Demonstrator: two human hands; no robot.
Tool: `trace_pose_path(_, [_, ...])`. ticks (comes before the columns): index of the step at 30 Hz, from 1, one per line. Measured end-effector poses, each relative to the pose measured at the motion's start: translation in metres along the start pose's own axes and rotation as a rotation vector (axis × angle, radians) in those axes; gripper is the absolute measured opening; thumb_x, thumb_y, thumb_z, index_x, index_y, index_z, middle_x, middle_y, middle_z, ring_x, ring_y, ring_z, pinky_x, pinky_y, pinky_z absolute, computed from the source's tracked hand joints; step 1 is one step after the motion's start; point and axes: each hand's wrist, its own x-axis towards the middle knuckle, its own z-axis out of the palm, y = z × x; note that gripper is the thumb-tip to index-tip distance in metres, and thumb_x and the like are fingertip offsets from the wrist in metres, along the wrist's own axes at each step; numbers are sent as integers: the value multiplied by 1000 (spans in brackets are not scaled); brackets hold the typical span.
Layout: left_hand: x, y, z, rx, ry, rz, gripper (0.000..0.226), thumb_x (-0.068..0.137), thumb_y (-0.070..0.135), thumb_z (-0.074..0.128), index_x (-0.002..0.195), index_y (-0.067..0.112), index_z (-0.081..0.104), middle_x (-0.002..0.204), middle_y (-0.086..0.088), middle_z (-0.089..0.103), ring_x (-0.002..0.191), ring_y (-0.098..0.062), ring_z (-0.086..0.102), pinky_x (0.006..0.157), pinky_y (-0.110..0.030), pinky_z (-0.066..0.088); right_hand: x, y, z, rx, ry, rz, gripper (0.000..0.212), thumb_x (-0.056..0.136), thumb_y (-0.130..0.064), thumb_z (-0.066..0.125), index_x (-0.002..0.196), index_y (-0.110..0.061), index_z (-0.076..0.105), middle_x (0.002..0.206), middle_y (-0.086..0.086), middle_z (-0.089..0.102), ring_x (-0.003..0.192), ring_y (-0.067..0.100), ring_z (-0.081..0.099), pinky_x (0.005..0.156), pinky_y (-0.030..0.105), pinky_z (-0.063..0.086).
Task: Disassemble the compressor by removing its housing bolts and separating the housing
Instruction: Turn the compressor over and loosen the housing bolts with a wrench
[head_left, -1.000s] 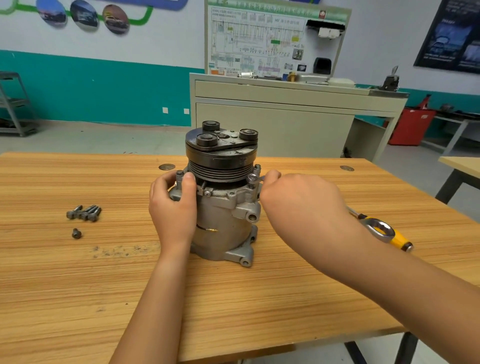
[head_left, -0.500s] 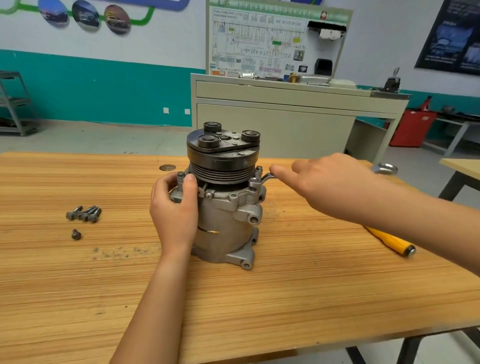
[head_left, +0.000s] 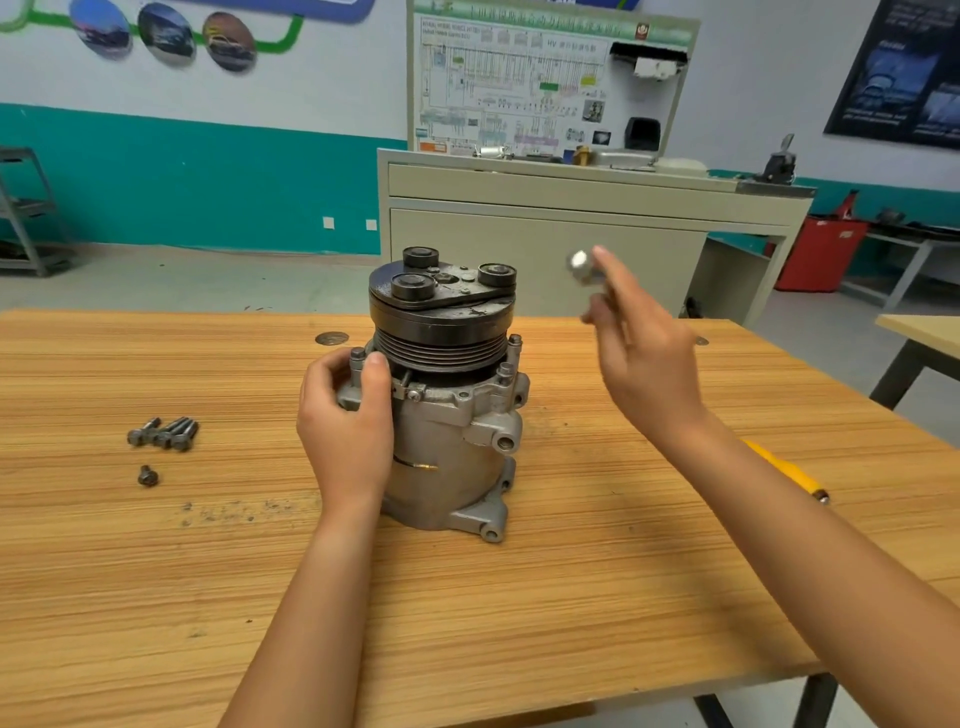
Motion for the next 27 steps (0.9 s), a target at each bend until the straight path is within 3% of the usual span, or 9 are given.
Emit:
trace_pose_path(4, [-2, 1, 0, -4, 11, -6, 13, 92, 27, 55, 103, 20, 55, 99, 9, 56, 95, -6, 50, 79, -10, 38, -11, -25, -41, -336, -289, 84, 40, 92, -10, 51, 132, -11, 49, 79, 12, 66, 61, 32, 57, 48, 26, 29])
trace_pose_path(7, [-2, 2, 1, -7, 13, -14, 12, 92, 28, 55, 103, 22, 54, 95, 16, 54, 95, -4, 50, 75, -2, 36, -13, -41, -48, -476, -470, 122, 43, 95, -14, 43, 136, -24, 36, 81, 2, 58, 67, 25, 49, 52, 29, 30])
trace_pose_path(12, [-1, 3, 0, -20, 2, -28, 13, 92, 28, 55, 103, 23, 54, 94, 21, 53, 95, -5, 50, 73, 0, 36, -9, -51, -39, -535, -652, 142, 37, 92, -9, 40, 127, -21, 38, 60, -5, 31, 61, 22, 39, 42, 28, 20])
trace_pose_path(17, [-2, 2, 0, -27, 8, -22, 13, 92, 28, 55, 103, 23, 54, 95, 22, 53, 96, -6, 50, 72, 1, 36, -1, -70, -31, -579, -749, 126, 42, 87, -1, 40, 128, -10, 37, 60, -1, 33, 57, 19, 32, 40, 26, 18])
trace_pose_path(20, [-2, 1, 0, -25, 15, -24, 13, 92, 28, 55, 103, 22, 53, 94, 23, 51, 96, -5, 50, 72, 3, 34, 1, -85, -27, -652, -802, 52, 50, 87, 1, 38, 136, 6, 24, 90, 9, 58, 64, 21, 42, 39, 25, 19])
trace_pose_path(22, [-2, 1, 1, -27, 20, -23, 13, 92, 27, 55, 103, 22, 53, 94, 24, 50, 96, -5, 49, 72, 4, 33, 4, -90, -25, -694, -875, -14, 53, 89, 0, 36, 138, 11, 18, 111, 17, 56, 79, 25, 56, 39, 23, 20])
trace_pose_path(23, [-2, 1, 1, -27, 20, -21, 13, 92, 27, 56, 103, 22, 53, 94, 24, 50, 95, -4, 49, 72, 4, 32, 6, -91, -26, -705, -911, -39, 51, 90, 0, 35, 138, 11, 21, 112, 17, 55, 84, 26, 58, 39, 22, 20])
trace_pose_path(25, [-2, 0, 1, -29, 15, -17, 13, 92, 28, 56, 103, 23, 53, 94, 24, 51, 94, -3, 49, 71, 4, 33, 11, -93, -29, -706, -963, -76, 46, 91, 0, 33, 136, 8, 28, 110, 15, 54, 84, 24, 59, 40, 21, 20])
trace_pose_path(27, [-1, -1, 2, -31, 14, -19, 14, 92, 28, 55, 104, 23, 53, 95, 23, 51, 94, -3, 49, 71, 4, 33, 16, -94, -31, -727, -998, -125, 48, 92, 1, 32, 139, 7, 23, 128, 21, 47, 99, 31, 58, 41, 21, 21])
